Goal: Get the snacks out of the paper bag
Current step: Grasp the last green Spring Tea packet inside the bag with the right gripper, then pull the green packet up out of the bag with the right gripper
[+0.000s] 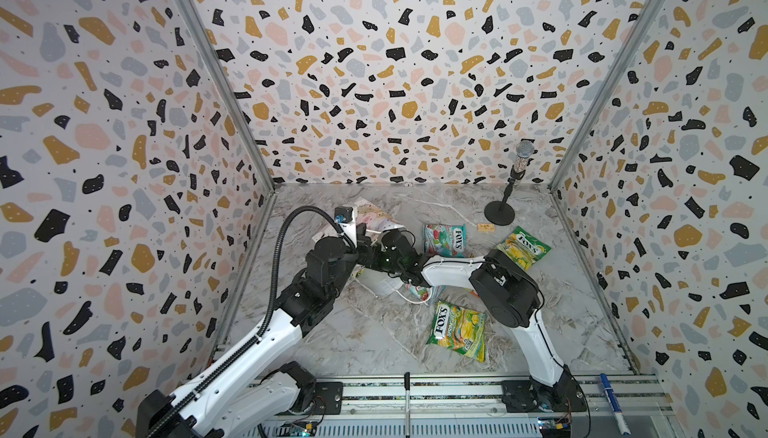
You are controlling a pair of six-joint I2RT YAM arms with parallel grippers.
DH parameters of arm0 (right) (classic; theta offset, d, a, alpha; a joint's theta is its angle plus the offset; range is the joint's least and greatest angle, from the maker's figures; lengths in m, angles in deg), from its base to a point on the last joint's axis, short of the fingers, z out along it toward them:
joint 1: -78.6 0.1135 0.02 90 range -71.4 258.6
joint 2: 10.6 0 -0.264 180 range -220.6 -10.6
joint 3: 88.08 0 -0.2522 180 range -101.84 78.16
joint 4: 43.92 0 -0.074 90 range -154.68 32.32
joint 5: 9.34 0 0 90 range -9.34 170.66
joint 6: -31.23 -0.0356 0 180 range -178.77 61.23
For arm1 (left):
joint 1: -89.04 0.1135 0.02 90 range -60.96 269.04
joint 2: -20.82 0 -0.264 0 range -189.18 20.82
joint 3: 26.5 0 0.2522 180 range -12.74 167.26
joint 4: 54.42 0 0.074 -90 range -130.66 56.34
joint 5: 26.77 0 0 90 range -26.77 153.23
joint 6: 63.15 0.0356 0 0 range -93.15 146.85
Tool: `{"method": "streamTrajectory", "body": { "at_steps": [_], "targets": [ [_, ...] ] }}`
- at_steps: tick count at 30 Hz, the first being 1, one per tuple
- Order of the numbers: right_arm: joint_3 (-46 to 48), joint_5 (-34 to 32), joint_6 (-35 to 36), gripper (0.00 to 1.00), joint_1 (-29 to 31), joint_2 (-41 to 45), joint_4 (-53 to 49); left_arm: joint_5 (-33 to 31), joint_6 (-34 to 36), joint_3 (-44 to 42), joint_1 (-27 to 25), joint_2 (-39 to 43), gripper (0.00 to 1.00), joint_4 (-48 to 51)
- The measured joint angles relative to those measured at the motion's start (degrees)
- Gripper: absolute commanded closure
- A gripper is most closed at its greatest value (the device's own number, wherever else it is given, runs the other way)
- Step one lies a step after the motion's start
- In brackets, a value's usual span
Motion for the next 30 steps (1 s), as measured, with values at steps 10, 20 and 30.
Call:
{"method": "streamTrajectory", "body": {
  "at_steps": [10,20,30],
  "targets": [
    [6.7,2.6,4.9,1.00,0.3,8.1,-0.2,-3.0,-0.2,0.0,0.0,-0.3,1.00,-0.4],
    [9.6,4.7,9.2,1.00,0.7,15.1,-2.2,-4.2,-0.2,0.0,0.0,-1.0,1.00,-0.4],
    [11.2,6.9,14.5,1.00,0.9,22.9,-6.8,-5.5,-0.2,0.0,0.0,-1.2,1.00,-0.3]
  ]
}}
